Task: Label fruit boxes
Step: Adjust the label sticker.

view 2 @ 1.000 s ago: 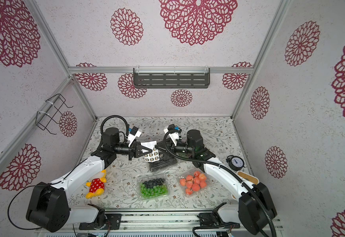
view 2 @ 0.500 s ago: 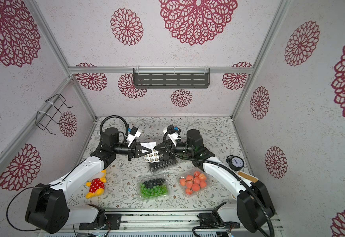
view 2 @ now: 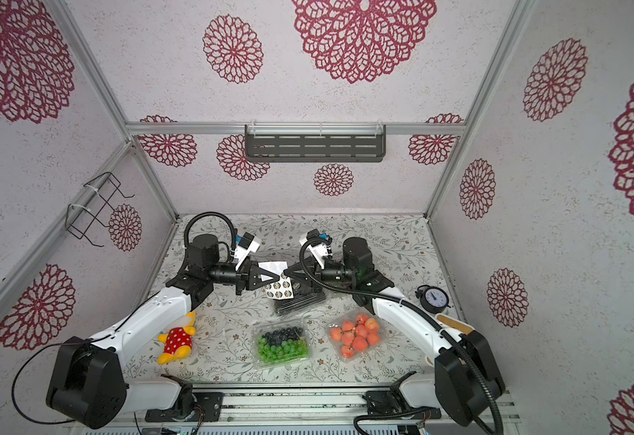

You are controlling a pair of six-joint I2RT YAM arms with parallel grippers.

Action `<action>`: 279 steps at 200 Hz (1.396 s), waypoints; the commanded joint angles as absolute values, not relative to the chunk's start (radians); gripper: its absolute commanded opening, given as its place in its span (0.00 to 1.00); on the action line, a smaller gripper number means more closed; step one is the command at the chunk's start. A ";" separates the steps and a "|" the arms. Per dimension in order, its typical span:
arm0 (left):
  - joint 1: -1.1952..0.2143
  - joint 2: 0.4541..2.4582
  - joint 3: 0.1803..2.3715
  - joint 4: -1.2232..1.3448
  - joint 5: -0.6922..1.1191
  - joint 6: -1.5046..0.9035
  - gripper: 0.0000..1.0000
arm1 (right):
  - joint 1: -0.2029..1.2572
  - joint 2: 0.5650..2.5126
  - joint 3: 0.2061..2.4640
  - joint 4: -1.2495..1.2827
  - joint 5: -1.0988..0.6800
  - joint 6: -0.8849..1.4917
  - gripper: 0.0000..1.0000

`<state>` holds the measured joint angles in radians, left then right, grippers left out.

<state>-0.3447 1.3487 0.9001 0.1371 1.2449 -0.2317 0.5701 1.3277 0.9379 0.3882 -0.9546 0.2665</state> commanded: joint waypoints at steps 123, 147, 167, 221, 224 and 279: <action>-0.364 1.322 0.893 0.146 1.256 -0.219 0.00 | 0.558 1.327 0.905 0.547 -1.064 0.341 0.00; -0.374 1.318 0.889 0.160 1.286 -0.213 0.00 | 0.558 1.352 0.921 0.567 -1.087 0.358 0.00; -0.378 1.307 0.884 0.161 1.284 -0.206 0.00 | 0.558 1.355 0.918 0.600 -1.105 0.376 0.00; -0.378 1.300 0.891 0.103 1.314 -0.154 0.00 | 0.554 1.357 0.920 0.582 -1.098 0.367 0.00; -0.377 1.299 0.893 0.093 1.312 -0.150 0.00 | 0.553 1.356 0.920 0.579 -1.098 0.366 0.00; -0.386 1.300 0.908 0.095 1.336 -0.136 0.00 | 0.555 1.383 0.920 0.638 -1.147 0.418 0.00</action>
